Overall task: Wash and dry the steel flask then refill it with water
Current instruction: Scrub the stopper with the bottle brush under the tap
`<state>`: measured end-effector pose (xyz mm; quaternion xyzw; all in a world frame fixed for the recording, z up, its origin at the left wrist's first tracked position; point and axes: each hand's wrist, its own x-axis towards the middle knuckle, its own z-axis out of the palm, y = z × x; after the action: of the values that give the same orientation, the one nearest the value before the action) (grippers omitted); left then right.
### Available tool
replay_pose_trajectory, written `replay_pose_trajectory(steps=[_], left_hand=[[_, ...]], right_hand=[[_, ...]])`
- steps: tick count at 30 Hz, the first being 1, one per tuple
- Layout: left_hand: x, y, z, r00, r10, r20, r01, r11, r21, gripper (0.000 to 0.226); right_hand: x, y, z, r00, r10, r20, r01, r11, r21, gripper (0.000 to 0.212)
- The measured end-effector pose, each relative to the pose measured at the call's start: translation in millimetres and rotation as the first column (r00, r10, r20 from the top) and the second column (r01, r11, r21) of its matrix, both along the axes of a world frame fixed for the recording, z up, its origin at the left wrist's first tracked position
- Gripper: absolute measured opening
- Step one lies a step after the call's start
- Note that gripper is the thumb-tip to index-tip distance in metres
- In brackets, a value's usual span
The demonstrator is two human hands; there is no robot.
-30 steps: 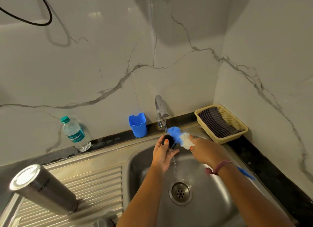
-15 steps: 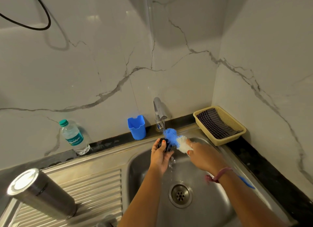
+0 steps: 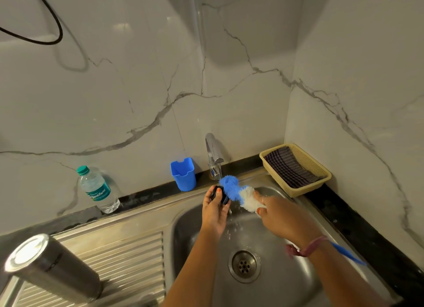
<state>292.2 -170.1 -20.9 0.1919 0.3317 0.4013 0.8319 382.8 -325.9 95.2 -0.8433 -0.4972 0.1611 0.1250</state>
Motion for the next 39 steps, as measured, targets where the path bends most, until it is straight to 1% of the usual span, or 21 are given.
replay_pose_trajectory(steps=[2, 4, 7, 9, 14, 18, 21, 24, 27, 28, 33, 36, 39], left_hand=[[-1, 0, -2, 1.0, 0.0, -0.017, 0.0, 1.0, 0.016, 0.034], [-1, -5, -4, 1.0, -0.012, -0.011, 0.012, 1.0, 0.016, 0.037], [-1, -13, -6, 1.0, -0.019, 0.007, 0.018, 1.0, 0.017, 0.045], [-1, -15, -5, 1.0, -0.014, 0.002, 0.014, 1.0, 0.02, 0.047], [-5, -10, 0, 1.0, 0.029, 0.002, -0.029, 1.0, -0.005, 0.046], [-5, -13, 2, 0.999, -0.014, 0.049, 0.015, 1.0, -0.008, 0.044], [-4, -15, 4, 0.998, -0.037, 0.056, 0.036, 0.999, 0.004, 0.043], [-7, -11, 0, 1.0, -0.009, 0.016, 0.009, 1.0, 0.002, 0.043], [-12, -3, -3, 0.998, 0.053, -0.029, -0.053, 0.998, -0.016, 0.042], [-13, -3, -3, 0.998, 0.057, -0.032, -0.057, 0.998, -0.022, 0.041], [-7, -11, -5, 1.0, 0.015, -0.015, -0.015, 1.0, -0.009, 0.043], [-5, -9, -6, 0.999, 0.021, -0.033, -0.022, 1.0, -0.016, 0.04], [-7, 0, -8, 0.996, 0.061, -0.058, -0.063, 0.997, -0.041, 0.034]], right_hand=[[1, -1, 2, 1.0, 0.011, 0.019, -0.011, 1.0, -0.015, 0.046], [2, 4, 2, 1.0, -0.01, 0.03, 0.011, 1.0, -0.028, 0.041], [3, 15, -2, 0.999, -0.033, 0.02, 0.034, 0.999, -0.03, 0.044], [3, 20, -3, 0.999, -0.05, 0.008, 0.05, 0.998, -0.038, 0.043], [9, 9, 3, 1.0, -0.002, 0.007, 0.003, 0.997, -0.077, 0.037], [14, 16, -3, 0.997, -0.069, -0.023, 0.069, 0.997, -0.037, 0.037], [13, 27, -11, 0.994, -0.094, -0.06, 0.092, 0.995, -0.04, 0.04], [12, 27, -17, 0.994, -0.077, -0.075, 0.076, 0.997, -0.022, 0.039], [14, 20, -17, 0.994, -0.058, -0.093, 0.054, 0.998, -0.043, 0.037], [13, 19, -16, 0.994, -0.06, -0.093, 0.055, 0.997, -0.057, 0.037], [6, 40, -18, 0.995, -0.096, 0.024, 0.098, 0.993, -0.072, 0.032], [3, 42, -20, 0.996, -0.092, 0.008, 0.093, 0.995, -0.041, 0.033], [5, 34, -20, 0.998, -0.068, 0.004, 0.068, 0.997, -0.034, 0.032]])
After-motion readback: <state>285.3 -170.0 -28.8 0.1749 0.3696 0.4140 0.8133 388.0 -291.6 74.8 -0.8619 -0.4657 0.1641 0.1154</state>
